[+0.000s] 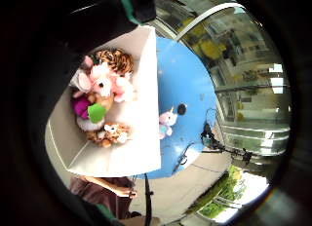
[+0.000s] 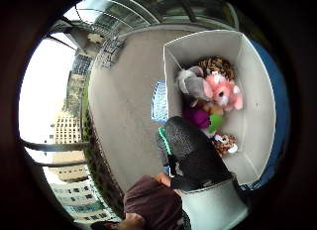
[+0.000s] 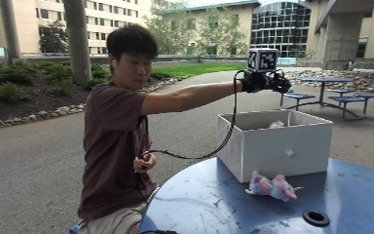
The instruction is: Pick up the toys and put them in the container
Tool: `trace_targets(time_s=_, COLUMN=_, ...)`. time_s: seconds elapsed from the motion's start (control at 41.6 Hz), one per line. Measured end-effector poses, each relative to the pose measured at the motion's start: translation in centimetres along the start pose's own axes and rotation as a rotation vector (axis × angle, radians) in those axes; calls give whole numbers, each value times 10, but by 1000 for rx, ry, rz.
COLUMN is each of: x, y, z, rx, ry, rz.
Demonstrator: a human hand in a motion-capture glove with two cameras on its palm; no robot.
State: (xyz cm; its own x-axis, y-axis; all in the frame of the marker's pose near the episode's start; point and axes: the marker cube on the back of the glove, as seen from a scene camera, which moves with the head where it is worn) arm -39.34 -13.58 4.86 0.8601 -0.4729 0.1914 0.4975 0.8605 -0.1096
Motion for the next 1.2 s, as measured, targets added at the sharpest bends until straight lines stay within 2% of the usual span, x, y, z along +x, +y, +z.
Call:
trace_targets(time_s=0.264, x=152, y=82, z=-53, rx=55, ry=125, rz=68)
trace_targets(time_s=0.337, x=157, y=87, z=-62, rx=81, ry=65, rz=145)
trace_targets(time_s=0.409, x=171, y=96, z=-64, rx=87, ry=45, rz=198)
trace_targets(time_s=0.649, x=258, y=143, z=-41, rx=-3, ry=47, rz=158)
trace_targets(time_s=0.793, x=286, y=159, z=-15, rx=-69, ry=49, rz=98)
trace_targets(time_s=1.01, x=296, y=173, z=46, rx=-214, ry=102, rz=-131)
trace_targets(time_s=1.202, x=315, y=155, z=114, rx=-279, ry=132, rz=-244)
